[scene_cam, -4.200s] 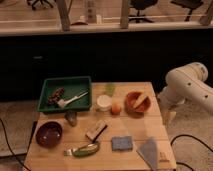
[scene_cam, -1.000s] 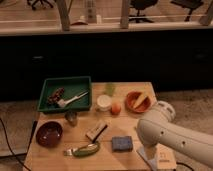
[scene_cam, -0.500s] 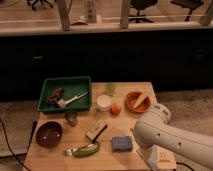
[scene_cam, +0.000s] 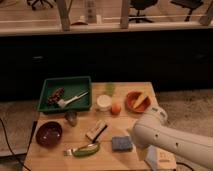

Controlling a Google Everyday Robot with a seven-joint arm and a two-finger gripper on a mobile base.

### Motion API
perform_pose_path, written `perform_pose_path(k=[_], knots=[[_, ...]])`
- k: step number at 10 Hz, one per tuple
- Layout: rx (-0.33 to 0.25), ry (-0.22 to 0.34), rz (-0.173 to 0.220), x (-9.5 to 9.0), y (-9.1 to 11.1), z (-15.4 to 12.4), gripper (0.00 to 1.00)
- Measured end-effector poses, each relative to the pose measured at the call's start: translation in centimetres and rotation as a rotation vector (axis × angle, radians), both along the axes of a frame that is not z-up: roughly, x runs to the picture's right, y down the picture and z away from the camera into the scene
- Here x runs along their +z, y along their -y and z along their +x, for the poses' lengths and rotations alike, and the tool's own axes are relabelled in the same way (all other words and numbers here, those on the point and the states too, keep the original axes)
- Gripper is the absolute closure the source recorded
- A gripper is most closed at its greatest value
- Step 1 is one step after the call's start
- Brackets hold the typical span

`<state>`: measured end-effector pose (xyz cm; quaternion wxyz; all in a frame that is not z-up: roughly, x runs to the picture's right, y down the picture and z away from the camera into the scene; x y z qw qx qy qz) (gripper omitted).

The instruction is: Wipe purple bowl with sponge

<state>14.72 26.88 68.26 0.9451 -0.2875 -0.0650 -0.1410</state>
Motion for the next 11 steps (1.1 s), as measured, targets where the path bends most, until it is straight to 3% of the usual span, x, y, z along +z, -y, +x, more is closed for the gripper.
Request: perform_pose_path(k=[11], knots=[[0.067, 0.051, -0.001, 3.7, -1.1, -0.8, 0.20]])
